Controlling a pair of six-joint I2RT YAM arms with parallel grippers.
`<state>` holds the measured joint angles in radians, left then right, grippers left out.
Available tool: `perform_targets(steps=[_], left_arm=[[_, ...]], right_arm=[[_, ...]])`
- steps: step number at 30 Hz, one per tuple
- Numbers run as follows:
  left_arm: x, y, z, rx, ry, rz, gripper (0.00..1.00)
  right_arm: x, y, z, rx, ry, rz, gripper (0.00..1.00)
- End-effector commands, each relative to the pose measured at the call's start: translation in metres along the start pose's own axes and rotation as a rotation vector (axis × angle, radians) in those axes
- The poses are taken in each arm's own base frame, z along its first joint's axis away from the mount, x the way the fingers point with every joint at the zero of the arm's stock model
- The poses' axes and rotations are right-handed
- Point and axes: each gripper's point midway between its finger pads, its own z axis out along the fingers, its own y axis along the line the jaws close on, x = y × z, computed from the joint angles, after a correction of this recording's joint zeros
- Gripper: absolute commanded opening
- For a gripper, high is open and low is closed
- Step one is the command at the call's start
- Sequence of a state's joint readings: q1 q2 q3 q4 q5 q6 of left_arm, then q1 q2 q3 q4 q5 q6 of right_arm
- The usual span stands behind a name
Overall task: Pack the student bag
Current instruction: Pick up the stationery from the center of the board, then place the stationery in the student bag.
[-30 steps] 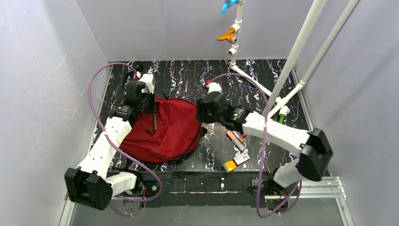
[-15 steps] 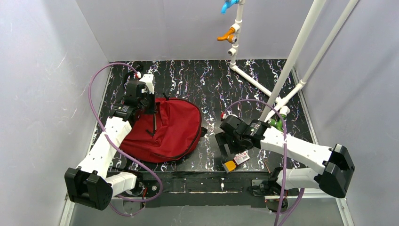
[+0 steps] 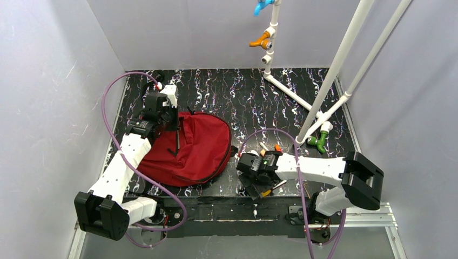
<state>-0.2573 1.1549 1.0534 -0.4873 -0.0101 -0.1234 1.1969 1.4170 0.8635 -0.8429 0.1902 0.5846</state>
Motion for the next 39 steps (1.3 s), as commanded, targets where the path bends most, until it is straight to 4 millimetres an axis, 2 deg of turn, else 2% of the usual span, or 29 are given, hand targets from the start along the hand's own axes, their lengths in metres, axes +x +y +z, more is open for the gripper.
perform_targets(steps=[1,11,18,21,24,27,28,29,31,39], left_arm=[[-0.002,-0.007,-0.004,0.034,0.002,0.001,0.0],[-0.002,-0.008,-0.005,0.043,0.003,-0.002,0.0],[-0.002,-0.008,-0.005,0.042,0.002,-0.001,0.0],[-0.002,-0.008,-0.006,0.042,0.0,-0.001,0.0],[-0.002,-0.009,-0.006,0.045,-0.001,-0.001,0.0],[-0.002,-0.009,-0.005,0.045,0.0,-0.002,0.0],[-0.002,-0.009,-0.005,0.044,0.001,-0.002,0.0],[-0.002,-0.009,-0.005,0.045,0.0,-0.002,0.0],[-0.002,-0.009,-0.005,0.043,0.001,-0.001,0.0],[-0.005,-0.006,-0.008,0.03,-0.024,0.001,0.0]], right_arm=[[-0.007,0.003,0.01,0.018,-0.038,-0.008,0.92],[-0.008,0.005,0.017,0.027,-0.06,-0.004,0.83],[-0.004,-0.001,0.025,0.069,-0.048,-0.002,0.75],[-0.008,0.0,0.023,0.064,-0.066,-0.007,0.66],[-0.02,0.011,0.018,0.019,-0.102,-0.014,0.55],[-0.042,0.022,0.009,-0.028,-0.186,-0.021,0.4],[-0.053,0.027,0.005,-0.048,-0.228,-0.035,0.33],[-0.064,0.035,-0.001,-0.079,-0.272,-0.048,0.3],[-0.093,0.054,-0.017,-0.157,-0.383,-0.069,0.28],[-0.218,0.122,-0.111,-0.578,-0.822,-0.014,0.27]])
